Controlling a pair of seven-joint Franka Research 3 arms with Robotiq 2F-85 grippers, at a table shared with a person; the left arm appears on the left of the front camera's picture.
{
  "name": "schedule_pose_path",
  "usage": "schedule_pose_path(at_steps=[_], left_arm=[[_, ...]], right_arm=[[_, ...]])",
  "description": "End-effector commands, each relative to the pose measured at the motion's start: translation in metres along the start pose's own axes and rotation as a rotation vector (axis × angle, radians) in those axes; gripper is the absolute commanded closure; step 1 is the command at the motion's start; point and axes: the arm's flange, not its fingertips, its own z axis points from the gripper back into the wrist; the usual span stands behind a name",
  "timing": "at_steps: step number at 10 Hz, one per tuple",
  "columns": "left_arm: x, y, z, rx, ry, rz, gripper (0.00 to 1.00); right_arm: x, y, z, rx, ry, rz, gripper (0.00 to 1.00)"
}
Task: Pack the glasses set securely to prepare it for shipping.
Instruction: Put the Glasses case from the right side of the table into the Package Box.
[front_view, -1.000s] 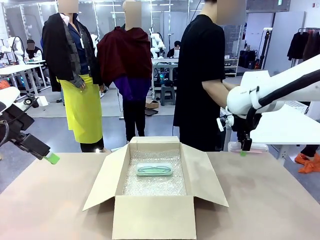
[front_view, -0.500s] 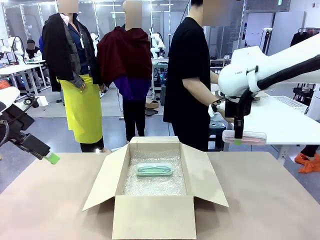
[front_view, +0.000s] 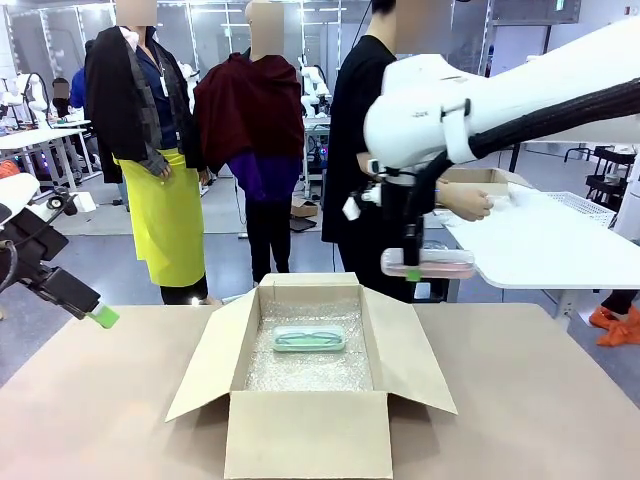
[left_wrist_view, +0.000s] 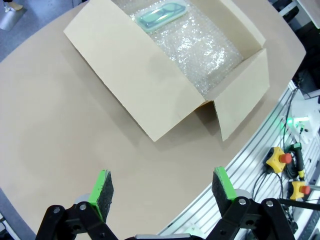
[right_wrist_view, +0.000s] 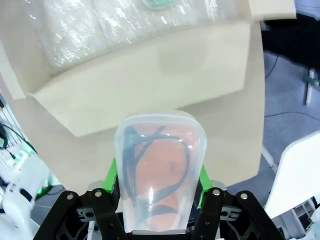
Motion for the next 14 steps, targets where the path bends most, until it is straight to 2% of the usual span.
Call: schedule_pose_path(at_steps=[1, 5, 8, 9, 14], left_arm=[[0.001, 0.001, 0.001, -0.007, -0.015, -0.009, 0.00], [0.001, 0.001, 0.001, -0.007, -0.015, -0.009, 0.00], [0.001, 0.001, 0.001, -0.007, -0.015, -0.009, 0.00], [0.001, 0.001, 0.001, -0.007, -0.015, -0.009, 0.00], [0.001, 0.001, 0.001, -0.007, -0.015, -0.009, 0.00]], right_arm=[[0.036, 0.021, 0.004, 0.010, -0.013, -0.014, 0.56], [0.119, 0.080, -0.013, 0.034, -0.022, 0.021, 0.56], [0.162, 0.093, -0.039, 0.068, -0.074, 0.042, 0.56], [0.170, 0.094, -0.052, 0.055, -0.103, 0.070, 0.56], [0.178, 0.070, -0.108, 0.102, -0.098, 0.024, 0.56]])
